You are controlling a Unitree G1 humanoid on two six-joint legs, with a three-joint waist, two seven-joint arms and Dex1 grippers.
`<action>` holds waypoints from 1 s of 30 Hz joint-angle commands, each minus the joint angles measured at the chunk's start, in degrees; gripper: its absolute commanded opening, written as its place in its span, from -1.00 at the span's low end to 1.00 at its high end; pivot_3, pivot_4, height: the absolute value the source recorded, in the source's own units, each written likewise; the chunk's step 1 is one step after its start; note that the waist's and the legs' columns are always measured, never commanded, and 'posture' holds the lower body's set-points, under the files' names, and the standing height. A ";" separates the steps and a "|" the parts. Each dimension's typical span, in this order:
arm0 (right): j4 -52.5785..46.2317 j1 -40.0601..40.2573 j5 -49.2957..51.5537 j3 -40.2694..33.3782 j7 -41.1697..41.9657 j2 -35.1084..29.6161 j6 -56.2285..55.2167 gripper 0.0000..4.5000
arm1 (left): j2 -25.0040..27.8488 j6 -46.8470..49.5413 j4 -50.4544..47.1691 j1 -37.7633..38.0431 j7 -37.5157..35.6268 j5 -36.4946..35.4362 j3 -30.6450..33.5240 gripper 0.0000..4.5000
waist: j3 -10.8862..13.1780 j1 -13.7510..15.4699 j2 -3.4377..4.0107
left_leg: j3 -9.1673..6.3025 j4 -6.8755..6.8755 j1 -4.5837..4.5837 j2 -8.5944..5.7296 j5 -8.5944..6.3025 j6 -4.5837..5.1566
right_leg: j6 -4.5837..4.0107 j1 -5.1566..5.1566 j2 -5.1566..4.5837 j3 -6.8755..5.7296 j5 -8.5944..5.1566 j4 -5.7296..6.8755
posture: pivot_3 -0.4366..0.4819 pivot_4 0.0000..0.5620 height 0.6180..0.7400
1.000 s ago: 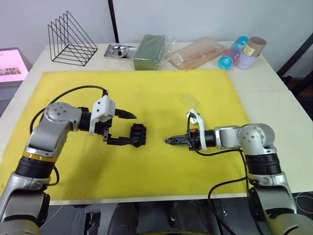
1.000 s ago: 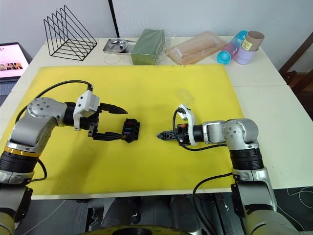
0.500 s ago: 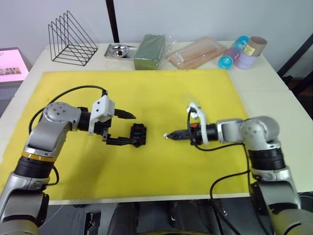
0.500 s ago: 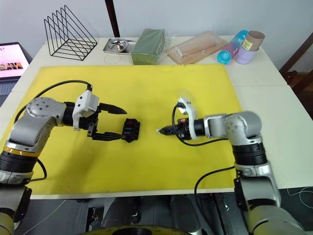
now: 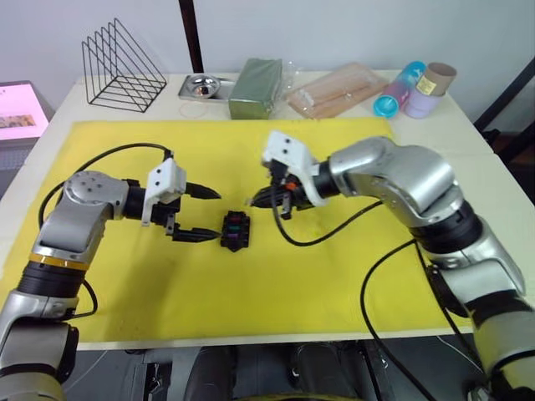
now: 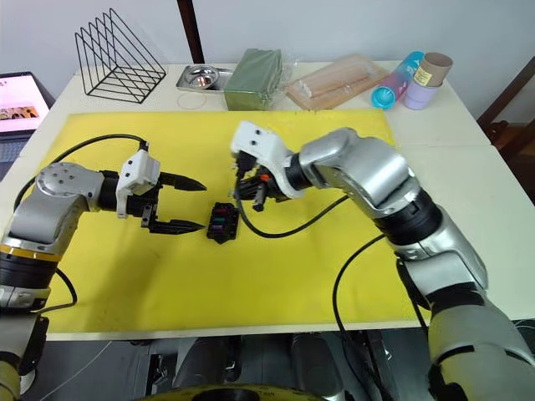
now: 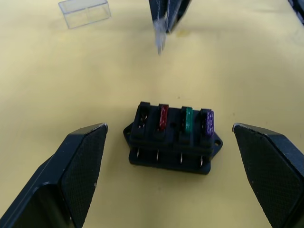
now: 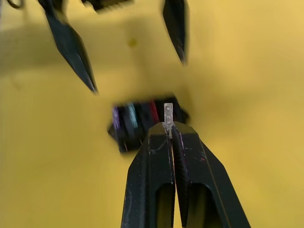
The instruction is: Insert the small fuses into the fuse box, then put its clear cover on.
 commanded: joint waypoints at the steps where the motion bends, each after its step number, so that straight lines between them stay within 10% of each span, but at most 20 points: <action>1: 2.88 -3.61 -3.09 0.46 0.51 2.07 -1.53 -0.99 | 0.19 -1.16 -0.31 -0.59 -0.25 0.19 0.91 1.00 | 0.00 0.13 0.00 | 0.00 0.02 -0.01 0.00 0.00 0.00 | 0.00 0.00 -0.02 0.00 0.00 0.01 | -0.05 -0.47 1.00; 30: 19.85 -11.72 -16.97 9.47 15.23 10.32 -7.76 -0.99 | -0.17 -5.06 1.10 1.46 0.12 3.40 0.25 1.00 | 0.00 -0.08 0.00 | 0.00 0.01 -0.01 -0.01 0.00 0.00 | -0.01 -0.03 -0.01 -0.04 0.01 0.05 | -0.05 -0.47 1.00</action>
